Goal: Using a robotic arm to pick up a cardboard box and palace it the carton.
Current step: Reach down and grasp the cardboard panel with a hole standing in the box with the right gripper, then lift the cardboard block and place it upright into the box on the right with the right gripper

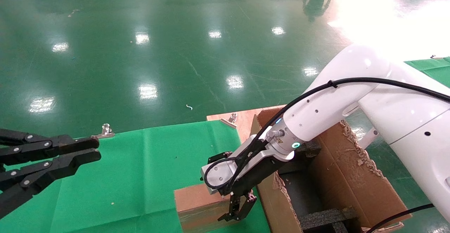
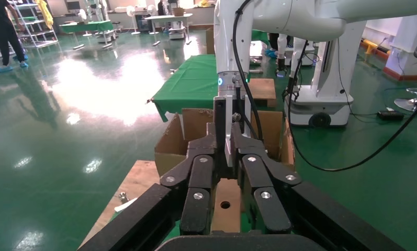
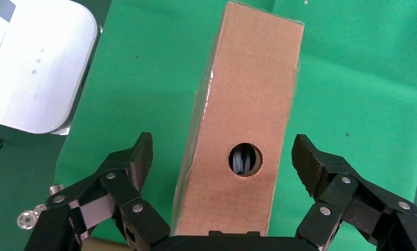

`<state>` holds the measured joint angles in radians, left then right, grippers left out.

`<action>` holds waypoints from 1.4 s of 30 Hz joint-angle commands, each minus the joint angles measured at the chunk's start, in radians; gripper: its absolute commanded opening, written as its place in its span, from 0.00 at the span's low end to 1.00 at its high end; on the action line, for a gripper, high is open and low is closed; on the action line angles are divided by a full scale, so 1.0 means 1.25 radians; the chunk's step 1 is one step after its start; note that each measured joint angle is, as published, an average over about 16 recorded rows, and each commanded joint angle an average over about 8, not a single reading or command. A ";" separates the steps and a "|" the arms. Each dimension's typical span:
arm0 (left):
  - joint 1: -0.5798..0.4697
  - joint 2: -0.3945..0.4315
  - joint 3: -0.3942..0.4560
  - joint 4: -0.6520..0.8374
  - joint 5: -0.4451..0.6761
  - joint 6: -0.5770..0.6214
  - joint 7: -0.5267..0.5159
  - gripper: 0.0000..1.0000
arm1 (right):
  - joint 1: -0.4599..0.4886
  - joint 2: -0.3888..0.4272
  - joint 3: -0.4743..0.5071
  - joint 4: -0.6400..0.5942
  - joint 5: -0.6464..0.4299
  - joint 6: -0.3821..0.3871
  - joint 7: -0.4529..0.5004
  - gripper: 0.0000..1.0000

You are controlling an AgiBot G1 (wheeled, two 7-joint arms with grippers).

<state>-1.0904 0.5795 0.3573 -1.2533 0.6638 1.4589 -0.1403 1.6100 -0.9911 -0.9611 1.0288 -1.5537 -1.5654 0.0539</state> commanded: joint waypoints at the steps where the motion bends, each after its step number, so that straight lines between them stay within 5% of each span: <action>1: 0.000 0.000 0.000 0.000 0.000 0.000 0.000 1.00 | 0.000 0.000 0.000 0.000 0.001 0.000 0.000 0.00; 34: 0.000 0.000 0.000 0.000 0.000 0.000 0.000 1.00 | -0.003 0.006 0.007 0.004 0.007 0.000 0.001 0.00; 42: 0.000 0.000 0.000 0.000 0.000 0.000 0.000 1.00 | 0.079 0.021 0.001 -0.024 0.022 -0.009 -0.027 0.00</action>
<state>-1.0904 0.5795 0.3573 -1.2532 0.6638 1.4589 -0.1402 1.7255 -0.9687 -0.9667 0.9883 -1.5289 -1.5765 0.0130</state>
